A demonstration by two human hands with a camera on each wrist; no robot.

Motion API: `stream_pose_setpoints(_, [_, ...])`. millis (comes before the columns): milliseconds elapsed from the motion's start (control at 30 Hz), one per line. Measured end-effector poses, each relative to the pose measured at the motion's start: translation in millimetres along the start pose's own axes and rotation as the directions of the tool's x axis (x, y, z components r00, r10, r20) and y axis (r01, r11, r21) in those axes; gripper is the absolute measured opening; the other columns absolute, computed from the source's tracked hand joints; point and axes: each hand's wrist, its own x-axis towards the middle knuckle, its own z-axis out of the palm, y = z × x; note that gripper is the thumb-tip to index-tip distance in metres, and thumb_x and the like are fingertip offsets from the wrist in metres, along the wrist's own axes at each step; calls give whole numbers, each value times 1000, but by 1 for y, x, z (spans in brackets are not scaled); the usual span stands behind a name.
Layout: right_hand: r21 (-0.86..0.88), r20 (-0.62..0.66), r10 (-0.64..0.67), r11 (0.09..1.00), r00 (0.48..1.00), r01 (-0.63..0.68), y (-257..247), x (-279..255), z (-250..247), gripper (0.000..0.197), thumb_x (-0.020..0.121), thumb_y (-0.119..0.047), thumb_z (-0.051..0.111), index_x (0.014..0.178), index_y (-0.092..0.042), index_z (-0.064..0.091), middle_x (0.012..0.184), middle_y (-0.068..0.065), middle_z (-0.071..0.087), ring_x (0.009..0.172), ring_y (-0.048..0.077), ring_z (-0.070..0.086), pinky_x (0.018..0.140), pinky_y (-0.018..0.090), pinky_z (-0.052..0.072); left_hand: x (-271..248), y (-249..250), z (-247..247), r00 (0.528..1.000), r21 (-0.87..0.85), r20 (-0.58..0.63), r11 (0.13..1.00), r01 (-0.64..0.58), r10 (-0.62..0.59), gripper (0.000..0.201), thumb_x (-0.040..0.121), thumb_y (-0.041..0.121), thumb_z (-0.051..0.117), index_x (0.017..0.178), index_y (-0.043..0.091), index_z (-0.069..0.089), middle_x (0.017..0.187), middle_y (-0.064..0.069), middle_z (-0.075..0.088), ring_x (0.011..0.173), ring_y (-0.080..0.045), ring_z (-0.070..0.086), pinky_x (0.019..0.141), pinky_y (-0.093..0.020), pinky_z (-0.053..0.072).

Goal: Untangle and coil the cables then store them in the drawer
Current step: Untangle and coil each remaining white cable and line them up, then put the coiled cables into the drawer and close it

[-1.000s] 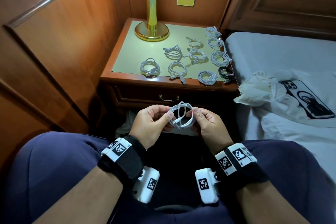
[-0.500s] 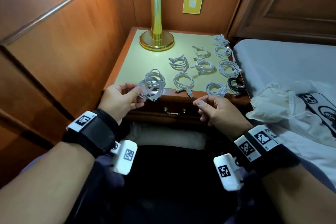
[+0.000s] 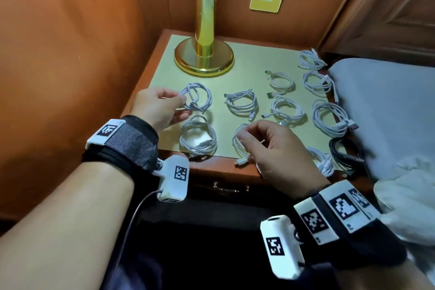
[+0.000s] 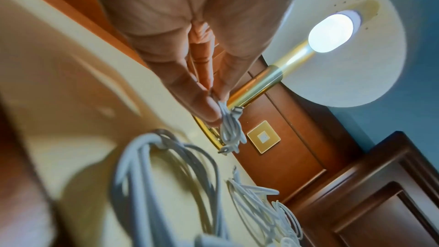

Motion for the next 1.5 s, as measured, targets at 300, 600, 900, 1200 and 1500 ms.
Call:
stream_pose_setpoints(300, [-21, 32, 9, 1000, 999, -9, -3, 7, 2, 11, 96, -33, 59, 93, -27, 67, 83, -7, 68, 72, 6, 63, 60, 12, 44, 25, -3, 8, 998, 205, -20, 977, 65, -63, 9, 94, 10, 67, 85, 9, 68, 86, -18, 73, 77, -29, 68, 85, -45, 61])
stream_pose_setpoints(600, [-154, 0, 17, 988, 1000, -17, 0, -29, -11, 10, 95, -36, 60, 93, -28, 66, 79, -9, 65, 73, -4, 56, 61, 9, 41, -19, -4, -29, 973, 520, 36, 827, -212, 227, 29, 97, 28, 64, 124, 19, 68, 120, 3, 68, 109, -20, 64, 95, -46, 56])
stream_pose_setpoints(900, [-213, -30, 80, 973, 996, -85, 14, -65, -33, 15, 95, -37, 60, 97, -25, 67, 84, -10, 65, 73, 0, 58, 62, 15, 39, -107, -14, -12, 875, 586, 324, 651, -483, 359, 5, 96, 28, 64, 97, 29, 69, 94, 15, 68, 78, -6, 63, 67, -25, 48])
stream_pose_setpoints(1200, [-307, 38, 217, 931, 975, -195, 42, -90, -52, 10, 93, -37, 59, 92, -28, 64, 85, -9, 65, 76, 2, 58, 65, 18, 40, -145, -64, 33, 703, 618, 707, 412, -669, 80, 12, 95, 31, 66, 105, 27, 69, 95, 17, 62, 89, -5, 60, 75, -12, 42])
stream_pose_setpoints(1500, [-475, 124, 366, 838, 922, -269, 80, -96, -67, 20, 95, -45, 54, 97, -26, 57, 89, -9, 62, 86, 10, 59, 81, 34, 51, -129, -116, 80, 787, 809, 587, 107, -578, -189, 53, 95, 48, 56, 141, 22, 49, 136, -7, 54, 126, -29, 53, 106, -40, 44])
